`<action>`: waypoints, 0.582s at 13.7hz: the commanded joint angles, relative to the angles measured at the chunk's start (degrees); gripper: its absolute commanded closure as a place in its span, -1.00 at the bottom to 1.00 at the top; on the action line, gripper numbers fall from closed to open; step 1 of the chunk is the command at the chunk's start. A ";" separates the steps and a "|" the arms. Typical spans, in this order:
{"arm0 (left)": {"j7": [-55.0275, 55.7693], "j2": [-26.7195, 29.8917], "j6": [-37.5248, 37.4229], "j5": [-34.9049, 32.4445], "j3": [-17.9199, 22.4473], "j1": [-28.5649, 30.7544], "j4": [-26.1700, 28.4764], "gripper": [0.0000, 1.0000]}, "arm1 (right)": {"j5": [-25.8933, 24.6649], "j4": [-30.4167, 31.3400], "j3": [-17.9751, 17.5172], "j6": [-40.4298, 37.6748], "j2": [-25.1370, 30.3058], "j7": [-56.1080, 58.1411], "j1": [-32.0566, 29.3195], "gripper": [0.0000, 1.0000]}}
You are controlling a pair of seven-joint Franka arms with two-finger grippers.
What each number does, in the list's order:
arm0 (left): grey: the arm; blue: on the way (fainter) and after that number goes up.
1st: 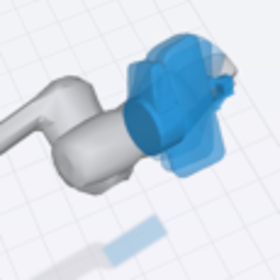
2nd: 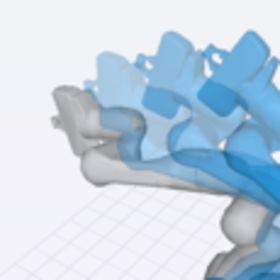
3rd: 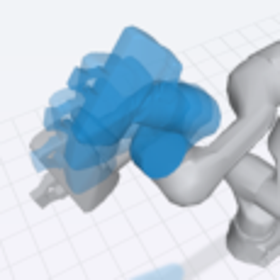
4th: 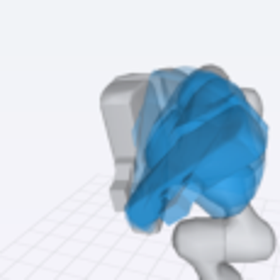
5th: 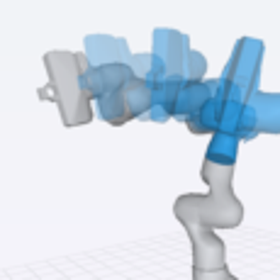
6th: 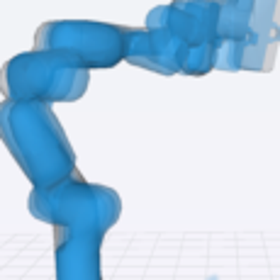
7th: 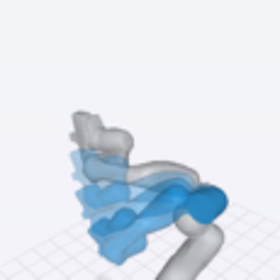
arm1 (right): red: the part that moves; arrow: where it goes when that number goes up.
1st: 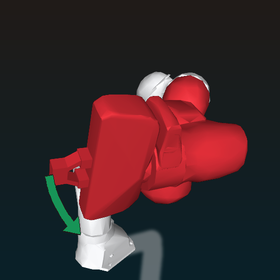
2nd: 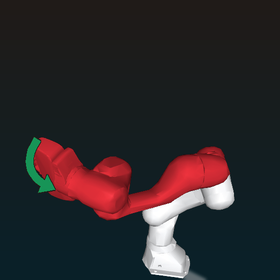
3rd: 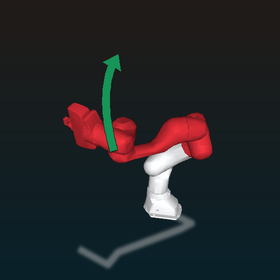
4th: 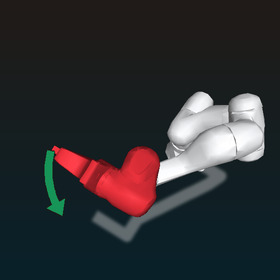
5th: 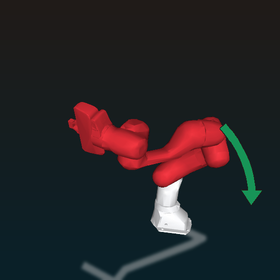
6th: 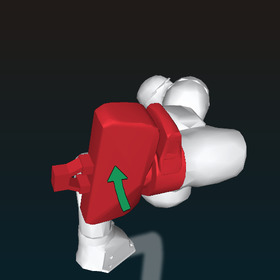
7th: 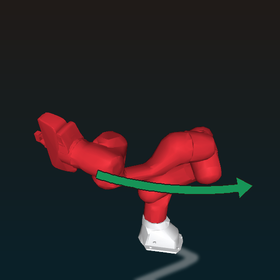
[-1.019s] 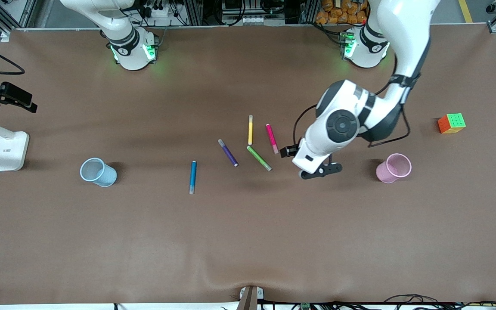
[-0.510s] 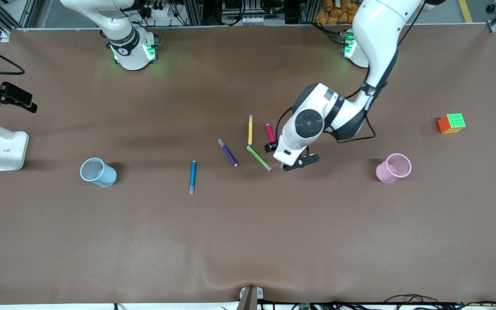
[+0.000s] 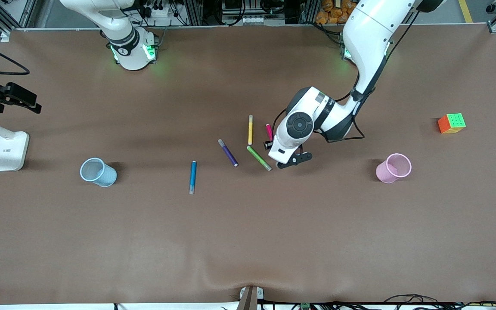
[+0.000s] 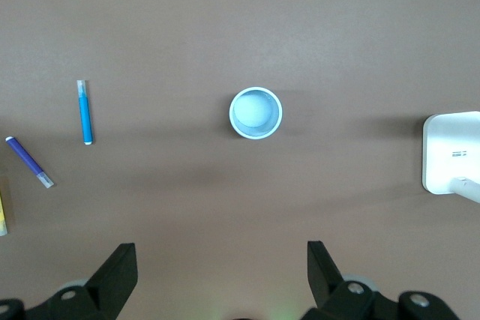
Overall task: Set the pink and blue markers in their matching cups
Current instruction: 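Lower the left gripper and grasp the pink marker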
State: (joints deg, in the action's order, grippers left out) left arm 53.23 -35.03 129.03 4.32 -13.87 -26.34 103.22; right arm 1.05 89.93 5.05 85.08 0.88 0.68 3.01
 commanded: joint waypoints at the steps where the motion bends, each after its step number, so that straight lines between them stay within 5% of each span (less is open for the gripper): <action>1: 1.09 -1.18 2.45 -0.02 0.33 -0.73 0.14 -0.16 | 0.44 0.42 0.14 0.70 -0.61 -0.15 1.46 -1.00; 8: 1.09 -3.29 3.25 0.07 0.51 -1.70 -0.65 0.24 | 0.44 0.42 0.23 3.16 -4.39 -0.32 5.15 -1.00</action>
State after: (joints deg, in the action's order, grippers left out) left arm 53.23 -37.74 131.66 4.32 -13.88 -27.16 103.23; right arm 1.09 90.38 4.93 87.39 -2.45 0.65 6.61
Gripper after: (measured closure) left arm 0.542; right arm 0.000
